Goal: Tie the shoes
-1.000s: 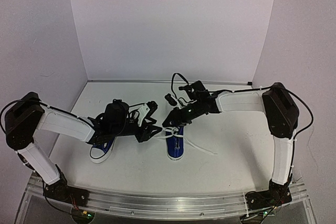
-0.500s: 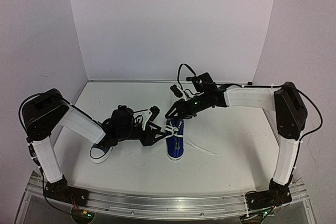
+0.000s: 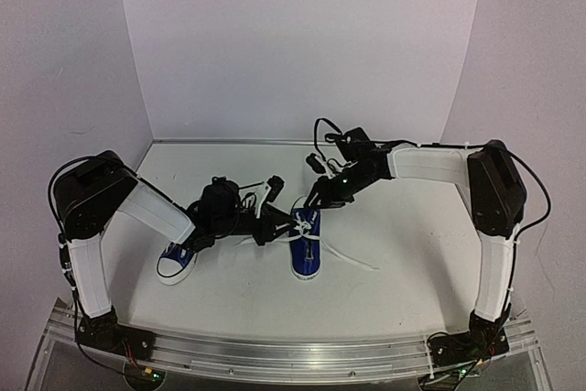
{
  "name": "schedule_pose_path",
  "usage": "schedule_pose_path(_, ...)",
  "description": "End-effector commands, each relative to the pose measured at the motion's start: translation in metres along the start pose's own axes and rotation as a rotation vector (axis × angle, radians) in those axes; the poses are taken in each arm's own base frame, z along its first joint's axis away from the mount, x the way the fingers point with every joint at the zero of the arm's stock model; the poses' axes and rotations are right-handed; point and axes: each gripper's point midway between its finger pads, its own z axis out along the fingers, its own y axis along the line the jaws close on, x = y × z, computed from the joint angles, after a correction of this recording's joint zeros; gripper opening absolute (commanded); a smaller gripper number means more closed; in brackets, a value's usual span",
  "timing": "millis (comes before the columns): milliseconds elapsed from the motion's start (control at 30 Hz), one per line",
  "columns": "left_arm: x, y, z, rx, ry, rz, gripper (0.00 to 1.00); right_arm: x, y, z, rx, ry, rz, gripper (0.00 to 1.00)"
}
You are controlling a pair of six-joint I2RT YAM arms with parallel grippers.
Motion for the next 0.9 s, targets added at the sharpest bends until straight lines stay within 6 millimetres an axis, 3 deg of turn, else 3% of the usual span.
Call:
schedule_pose_path(0, -0.019, -0.005, 0.000, 0.036, -0.057, 0.027, 0.16, 0.000, 0.001, 0.004, 0.034, 0.036, -0.056, 0.24)
schedule_pose_path(300, 0.001, -0.011, -0.004, 0.072, 0.011, 0.040, 0.05, 0.001, 0.007, 0.014, 0.062, 0.068, -0.109, 0.20)
schedule_pose_path(633, 0.011, -0.015, -0.004, 0.095, 0.054, 0.081, 0.04, 0.011, 0.007, 0.026, 0.134, 0.132, -0.173, 0.18)
schedule_pose_path(867, 0.016, -0.015, -0.003, 0.105, 0.080, 0.108, 0.05, 0.022, 0.013, 0.030, 0.139, 0.171, -0.230, 0.23)
